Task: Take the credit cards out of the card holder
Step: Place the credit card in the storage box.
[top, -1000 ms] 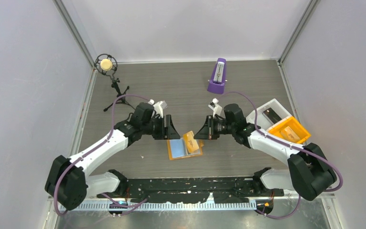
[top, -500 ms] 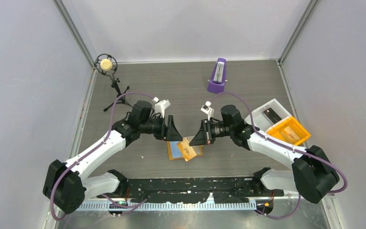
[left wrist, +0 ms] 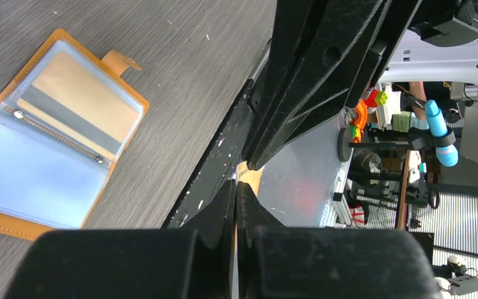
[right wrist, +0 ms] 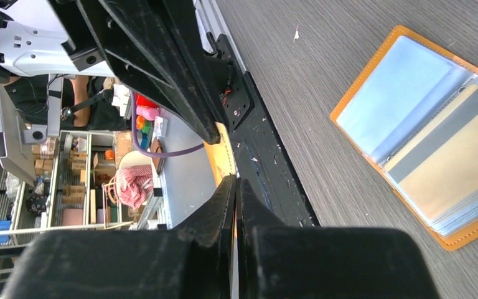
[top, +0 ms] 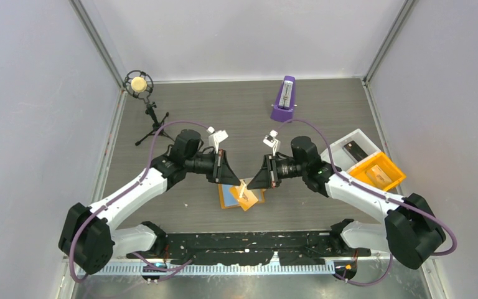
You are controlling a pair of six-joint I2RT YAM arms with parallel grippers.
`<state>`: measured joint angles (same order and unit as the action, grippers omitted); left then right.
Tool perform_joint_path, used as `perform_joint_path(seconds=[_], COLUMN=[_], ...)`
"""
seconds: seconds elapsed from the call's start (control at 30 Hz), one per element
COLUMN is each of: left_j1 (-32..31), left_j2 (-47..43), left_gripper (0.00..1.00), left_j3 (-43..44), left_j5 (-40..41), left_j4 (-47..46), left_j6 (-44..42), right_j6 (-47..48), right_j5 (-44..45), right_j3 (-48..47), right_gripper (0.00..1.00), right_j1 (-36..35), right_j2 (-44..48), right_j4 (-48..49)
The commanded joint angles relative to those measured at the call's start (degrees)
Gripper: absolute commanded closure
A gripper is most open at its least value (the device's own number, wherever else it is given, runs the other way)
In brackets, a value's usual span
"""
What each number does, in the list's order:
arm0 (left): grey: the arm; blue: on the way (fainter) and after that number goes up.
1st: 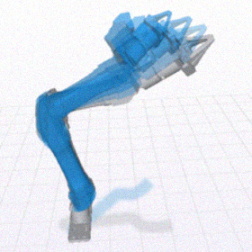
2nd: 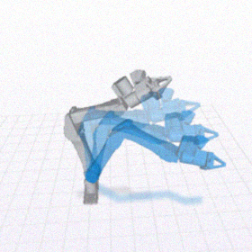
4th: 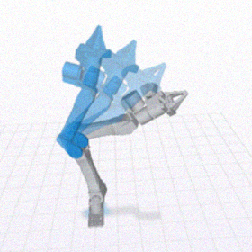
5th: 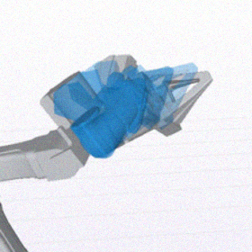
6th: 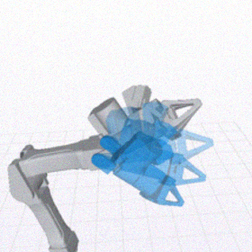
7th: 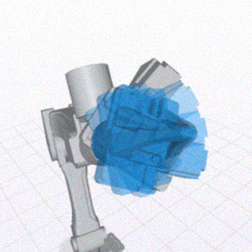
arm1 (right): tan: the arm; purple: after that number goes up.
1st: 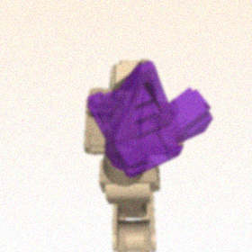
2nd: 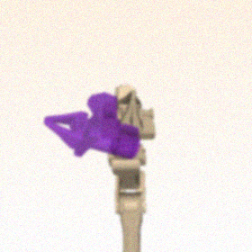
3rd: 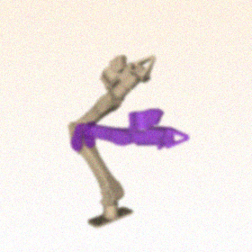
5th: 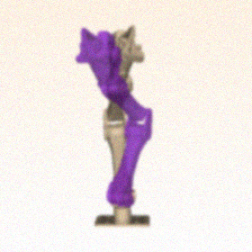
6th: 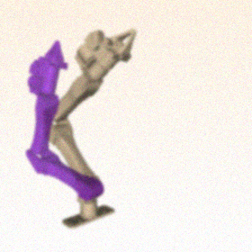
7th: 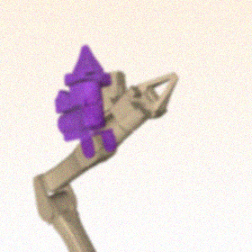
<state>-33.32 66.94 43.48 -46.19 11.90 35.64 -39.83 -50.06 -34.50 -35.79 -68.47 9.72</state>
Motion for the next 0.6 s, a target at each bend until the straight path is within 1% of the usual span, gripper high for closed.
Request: perform_joint_path(seconds=[0.0,0.03,0.1,0.13,0.2,0.23,0.27,0.33,0.43,0.47,0.57], left_j1=[-0.4,-0.4,-0.4,-0.4,-0.4,-0.4,-0.3,-0.4,-0.4,-0.3,-0.3], left_j2=[-1.4,-2.0,-3.0,-3.6,-4.5,-4.7,-4.9,-5.0,-5.8,-6.2,-7.6], left_gripper=[1.00,1.00,1.00,1.00,1.00,1.00,1.00,1.00,1.00,1.00,1.00], left_j3=[0.4,0.4,0.4,0.4,0.4,0.4,0.4,0.3,-0.2,-0.6,-2.1], left_j5=[-0.7,0.0,1.7,2.6,3.4,3.6,4.0,5.0,7.0,7.8,10.8], left_j4=[-4.2,-4.3,-4.2,-4.2,-4.9,-5.4,-6.0,-6.8,-8.7,-9.5,-13.6], left_j6=[3.0,3.5,4.1,4.4,5.1,5.7,6.2,7.0,8.6,9.4,12.4], right_j6=[-1.0,-1.3,-2.4,-2.9,-3.9,-3.8,-3.8,-4.6,-8.1,-10.2,-14.0], right_j5=[3.1,4.1,6.5,8.1,11.0,12.0,14.4,17.8,22.1,22.9,24.3], right_j3=[-2.7,-3.1,-3.6,-3.7,-4.4,-4.6,-5.0,-4.9,-3.1,-1.5,1.5], right_gripper=[0.88,0.86,0.78,0.71,0.61,0.58,0.51,0.46,0.42,0.39,0.36], right_j1=[-0.1,-0.1,0.0,0.0,0.1,0.3,0.5,1.1,1.6,1.6,1.6], right_j2=[3.3,3.7,5.6,7.3,9.9,10.6,11.8,13.5,15.8,17.0,19.6], right_j4=[0.4,-0.6,-2.6,-3.0,-4.4,-5.2,-7.1,-9.0,-10.1,-8.1,-3.0])
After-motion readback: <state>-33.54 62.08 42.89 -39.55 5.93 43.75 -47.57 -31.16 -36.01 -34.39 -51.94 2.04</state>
